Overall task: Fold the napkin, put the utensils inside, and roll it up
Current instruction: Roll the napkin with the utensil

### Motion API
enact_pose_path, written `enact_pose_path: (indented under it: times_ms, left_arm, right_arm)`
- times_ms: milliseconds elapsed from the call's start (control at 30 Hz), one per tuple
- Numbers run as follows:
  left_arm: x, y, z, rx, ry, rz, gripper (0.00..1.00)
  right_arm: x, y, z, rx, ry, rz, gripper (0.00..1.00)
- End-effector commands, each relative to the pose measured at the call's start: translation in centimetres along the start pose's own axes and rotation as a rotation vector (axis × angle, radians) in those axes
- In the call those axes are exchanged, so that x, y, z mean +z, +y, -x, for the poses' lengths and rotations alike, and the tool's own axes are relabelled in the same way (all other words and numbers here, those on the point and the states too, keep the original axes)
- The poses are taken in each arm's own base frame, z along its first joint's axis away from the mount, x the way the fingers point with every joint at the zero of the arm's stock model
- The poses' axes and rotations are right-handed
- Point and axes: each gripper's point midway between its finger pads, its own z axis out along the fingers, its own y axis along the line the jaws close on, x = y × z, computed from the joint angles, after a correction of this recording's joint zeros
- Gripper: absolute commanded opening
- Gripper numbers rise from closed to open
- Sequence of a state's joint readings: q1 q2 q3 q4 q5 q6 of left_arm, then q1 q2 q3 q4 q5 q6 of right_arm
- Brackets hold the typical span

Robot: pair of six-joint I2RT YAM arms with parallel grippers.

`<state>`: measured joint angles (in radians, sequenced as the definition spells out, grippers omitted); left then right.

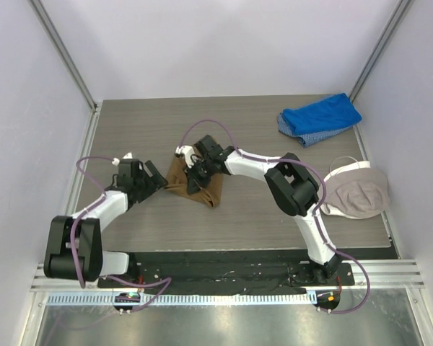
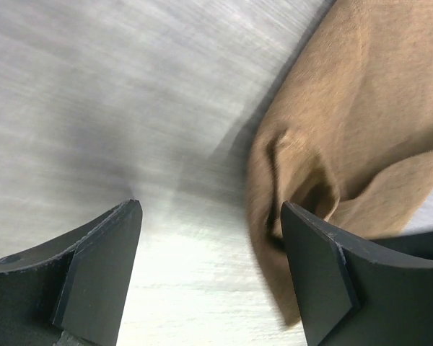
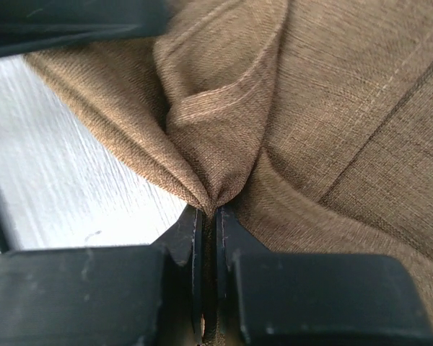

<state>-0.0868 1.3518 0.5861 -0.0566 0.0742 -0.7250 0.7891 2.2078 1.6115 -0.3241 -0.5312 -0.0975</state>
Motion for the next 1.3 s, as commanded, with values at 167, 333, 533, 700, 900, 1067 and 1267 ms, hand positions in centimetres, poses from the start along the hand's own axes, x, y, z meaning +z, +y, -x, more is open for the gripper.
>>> enact_pose_path:
  times_ms: [167, 333, 533, 700, 900, 1067, 1267]
  left_arm:
    - [-3.8, -2.8, 1.6, 0.093, -0.220, -0.241, 0.82]
    - [-5.7, -3.1, 0.4, 0.124, -0.268, -0.335, 0.79]
    - [-5.9, -3.4, -1.4, 0.141, -0.205, -0.390, 0.71]
    - [-5.1, -3.7, -1.4, 0.151, -0.174, -0.389, 0.64]
    - [-4.3, -4.0, -0.6, 0.154, -0.188, -0.377, 0.63]
    - [-3.7, -4.1, 0.0, 0.156, -0.201, -0.371, 0.63]
    - [-3.1, -4.3, 0.5, 0.149, -0.220, -0.375, 0.63]
  right_arm:
    - [0.7, -0.5, -1.3, 0.206, 0.100, 0.090, 0.01]
    - [1.3, -1.4, -1.9, 0.276, 0.118, 0.091, 0.01]
    - [1.5, -1.5, -1.9, 0.297, 0.122, 0.088, 0.01]
    - [1.4, -1.5, -1.9, 0.298, 0.122, 0.088, 0.01]
    - [1.4, -1.3, -2.2, 0.306, 0.132, 0.090, 0.01]
    - [1.5, -1.2, -2.6, 0.315, 0.145, 0.098, 0.01]
    - [1.8, -1.2, -3.2, 0.326, 0.167, 0.108, 0.01]
